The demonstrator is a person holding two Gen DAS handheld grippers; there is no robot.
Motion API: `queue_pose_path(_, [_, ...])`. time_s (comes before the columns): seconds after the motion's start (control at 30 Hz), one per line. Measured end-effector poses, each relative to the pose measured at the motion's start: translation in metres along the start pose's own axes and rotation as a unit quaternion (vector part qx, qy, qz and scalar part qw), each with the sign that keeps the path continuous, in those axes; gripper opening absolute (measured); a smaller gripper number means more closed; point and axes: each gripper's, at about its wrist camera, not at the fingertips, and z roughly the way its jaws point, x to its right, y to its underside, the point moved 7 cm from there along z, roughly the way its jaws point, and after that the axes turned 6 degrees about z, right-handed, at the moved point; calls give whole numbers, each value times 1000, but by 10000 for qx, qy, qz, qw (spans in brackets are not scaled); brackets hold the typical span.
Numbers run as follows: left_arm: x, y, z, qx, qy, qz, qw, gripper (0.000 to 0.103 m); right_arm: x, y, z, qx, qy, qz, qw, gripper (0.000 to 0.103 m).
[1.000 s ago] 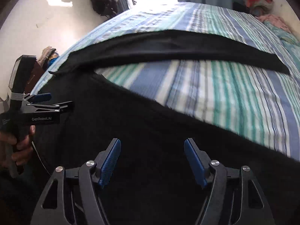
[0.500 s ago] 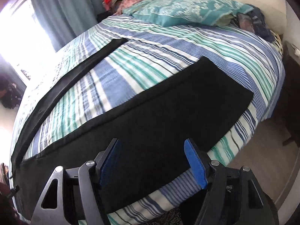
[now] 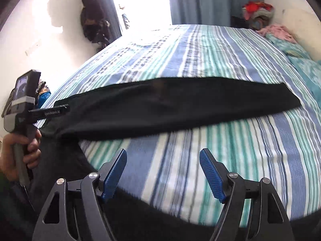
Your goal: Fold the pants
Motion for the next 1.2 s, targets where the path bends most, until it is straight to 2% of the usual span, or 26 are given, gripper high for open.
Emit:
queue_pose_path(0.07, [-4, 14, 32, -311, -103, -7, 9995, 103, -24, -27, 30, -33, -167, -180, 9997, 78])
queue_pose_path(0.1, [-4, 22, 43, -315, 66, -59, 9995, 103, -32, -38, 48, -134, -207, -272, 9993, 79])
queue_pose_path(0.17, [-10, 29, 38, -30, 397, -401, 9984, 103, -47, -52, 84, -362, -364, -506, 9974, 79])
queue_pose_path(0.23, [-9, 32, 37, -5, 415, -406, 9983, 103, -53, -55, 120, -651, -441, -773, 9939, 79])
queue_pose_path(0.33, [-6, 34, 34, 115, 359, -388, 9985, 103, -35, -56, 164, -1046, -516, -1080, 9873, 79])
queue_pose_path(0.4, [-5, 34, 33, 178, 334, -382, 9986, 103, -8, -61, 172, -995, -595, -1171, 9863, 78])
queue_pose_path(0.43, [-6, 34, 33, 202, 339, -391, 9985, 103, 9, -69, 171, -884, -599, -1175, 9873, 78])
queue_pose_path(0.53, [-8, 33, 35, 254, 382, -432, 9980, 103, 84, -91, 175, -841, -36, -1059, 9908, 79])
queue_pose_path(0.63, [-8, 33, 37, 296, 394, -449, 9978, 103, 183, -114, 173, -856, 523, -502, 9937, 82])
queue_pose_path(0.67, [-8, 33, 37, 309, 403, -457, 9977, 103, 222, -120, 171, -861, 848, -249, 9924, 82])
queue_pose_path(0.73, [-8, 33, 37, 331, 406, -465, 9975, 103, 298, -128, 163, -965, 1451, 290, 9843, 92])
queue_pose_path(0.8, [-8, 34, 37, 354, 399, -466, 9975, 103, 367, -135, 144, -929, 2168, 894, 9677, 92])
queue_pose_path(0.87, [-7, 34, 37, 372, 386, -463, 9975, 103, 419, -141, 119, -731, 2724, 1354, 9498, 89])
queue_pose_path(0.9, [-7, 34, 37, 379, 382, -461, 9975, 103, 436, -143, 108, -627, 2837, 1560, 9441, 89])
queue_pose_path(0.93, [-7, 34, 37, 385, 381, -460, 9975, 103, 448, -146, 101, -520, 2767, 1765, 9432, 89])
queue_pose_path(1.0, [-7, 34, 37, 393, 378, -456, 9975, 103, 457, -151, 98, -423, 2390, 1988, 9495, 89])
queue_pose_path(1.07, [-8, 34, 37, 395, 386, -460, 9974, 103, 450, -153, 111, -593, 1959, 1972, 9587, 80])
queue_pose_path(1.1, [-8, 34, 37, 393, 385, -458, 9974, 103, 442, -152, 118, -739, 1863, 1904, 9610, 45])
queue_pose_path(1.13, [-8, 34, 38, 392, 381, -455, 9975, 103, 436, -148, 121, -895, 1966, 1796, 9597, 24])
queue_pose_path(1.17, [-8, 34, 38, 387, 374, -449, 9975, 103, 432, -147, 118, -879, 2208, 1631, 9575, 17])
queue_pose_path(1.2, [-7, 34, 38, 383, 366, -444, 9976, 102, 426, -147, 111, -768, 2176, 1595, 9599, 8])
